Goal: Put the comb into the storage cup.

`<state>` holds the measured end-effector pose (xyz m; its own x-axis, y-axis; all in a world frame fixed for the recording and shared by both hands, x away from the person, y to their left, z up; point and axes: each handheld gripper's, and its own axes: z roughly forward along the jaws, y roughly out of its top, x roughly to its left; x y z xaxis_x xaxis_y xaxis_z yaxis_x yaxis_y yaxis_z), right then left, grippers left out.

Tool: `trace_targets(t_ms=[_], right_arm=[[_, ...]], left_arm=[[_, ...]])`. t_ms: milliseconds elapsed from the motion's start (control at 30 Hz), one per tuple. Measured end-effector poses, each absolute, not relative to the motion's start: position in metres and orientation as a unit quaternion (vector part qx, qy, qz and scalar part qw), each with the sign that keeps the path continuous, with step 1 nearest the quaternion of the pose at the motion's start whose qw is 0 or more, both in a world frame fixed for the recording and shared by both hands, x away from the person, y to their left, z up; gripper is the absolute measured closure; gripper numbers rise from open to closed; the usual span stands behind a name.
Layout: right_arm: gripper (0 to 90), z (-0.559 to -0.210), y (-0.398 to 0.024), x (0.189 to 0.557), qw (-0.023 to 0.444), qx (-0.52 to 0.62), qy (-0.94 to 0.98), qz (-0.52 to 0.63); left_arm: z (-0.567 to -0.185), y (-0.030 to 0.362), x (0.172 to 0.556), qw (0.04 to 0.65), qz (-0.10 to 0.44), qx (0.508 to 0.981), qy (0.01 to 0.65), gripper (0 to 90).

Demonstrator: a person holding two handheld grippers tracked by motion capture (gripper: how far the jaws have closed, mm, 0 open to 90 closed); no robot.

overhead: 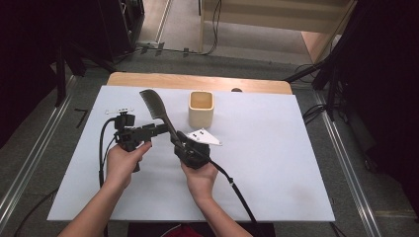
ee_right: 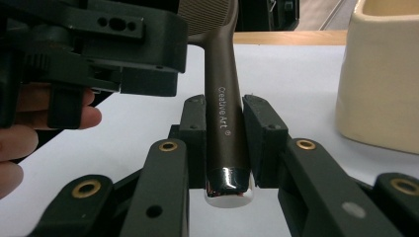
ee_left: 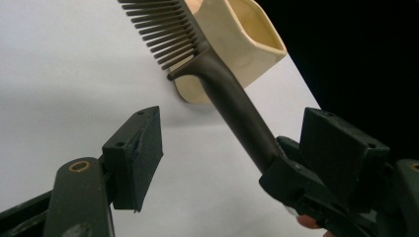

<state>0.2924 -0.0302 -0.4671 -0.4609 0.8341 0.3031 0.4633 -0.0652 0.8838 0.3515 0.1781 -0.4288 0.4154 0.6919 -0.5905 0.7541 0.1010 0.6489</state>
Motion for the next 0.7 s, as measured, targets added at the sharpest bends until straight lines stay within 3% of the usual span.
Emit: trace_targets(t_ms=[700], right_arm=[[70.3,-0.467,-0.027,0.288,0.17,0.488,0.647,0.561]], left_arm=[[-0.434,0.162,0.361,0.516,-0.039,0.638,0.571,36.2]])
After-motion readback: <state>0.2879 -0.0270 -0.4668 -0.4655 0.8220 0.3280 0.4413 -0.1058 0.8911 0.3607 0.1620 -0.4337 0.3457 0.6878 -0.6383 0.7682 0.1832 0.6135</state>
